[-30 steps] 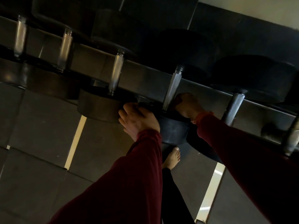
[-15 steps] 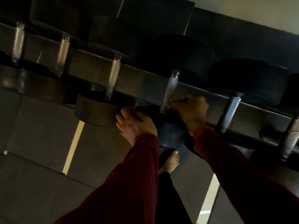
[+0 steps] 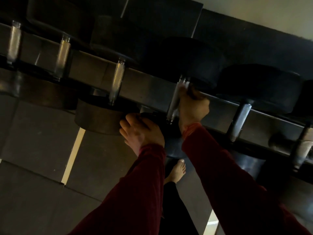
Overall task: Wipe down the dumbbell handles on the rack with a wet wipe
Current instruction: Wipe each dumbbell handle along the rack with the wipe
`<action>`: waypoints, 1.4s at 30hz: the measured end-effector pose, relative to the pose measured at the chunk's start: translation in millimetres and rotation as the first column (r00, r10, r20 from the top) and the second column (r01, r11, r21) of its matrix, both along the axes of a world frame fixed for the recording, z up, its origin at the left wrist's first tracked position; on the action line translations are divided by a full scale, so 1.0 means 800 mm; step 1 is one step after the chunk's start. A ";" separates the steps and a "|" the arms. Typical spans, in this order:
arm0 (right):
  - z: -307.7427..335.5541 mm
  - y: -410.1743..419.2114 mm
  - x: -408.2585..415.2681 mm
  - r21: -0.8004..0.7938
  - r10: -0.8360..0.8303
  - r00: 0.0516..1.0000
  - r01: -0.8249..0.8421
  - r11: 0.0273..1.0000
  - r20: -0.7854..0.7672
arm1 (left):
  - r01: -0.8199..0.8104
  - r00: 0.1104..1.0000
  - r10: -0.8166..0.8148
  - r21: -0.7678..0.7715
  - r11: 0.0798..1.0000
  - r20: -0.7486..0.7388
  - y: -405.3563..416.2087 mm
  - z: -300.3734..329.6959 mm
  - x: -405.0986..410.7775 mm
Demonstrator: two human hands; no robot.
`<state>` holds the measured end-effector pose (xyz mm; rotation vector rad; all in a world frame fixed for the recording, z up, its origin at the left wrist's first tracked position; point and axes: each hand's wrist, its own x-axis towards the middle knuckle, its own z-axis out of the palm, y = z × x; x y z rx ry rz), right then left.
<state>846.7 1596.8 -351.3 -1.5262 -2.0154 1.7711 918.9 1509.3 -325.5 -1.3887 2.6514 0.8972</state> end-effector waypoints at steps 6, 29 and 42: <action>-0.029 0.024 -0.024 -0.264 -0.081 0.985 0.120 0.957 0.151 | 0.017 1.000 -0.017 -0.004 1.000 0.008 -0.002 -0.002 0.000; -0.018 -0.009 -0.002 0.369 0.302 0.927 -0.206 0.906 -0.224 | 0.012 1.000 -0.012 0.011 1.000 0.020 -0.003 0.002 -0.003; -0.010 -0.023 -0.015 0.197 0.039 0.989 -0.011 0.980 -0.143 | 0.019 0.998 -0.021 0.030 0.999 0.058 -0.005 0.005 -0.004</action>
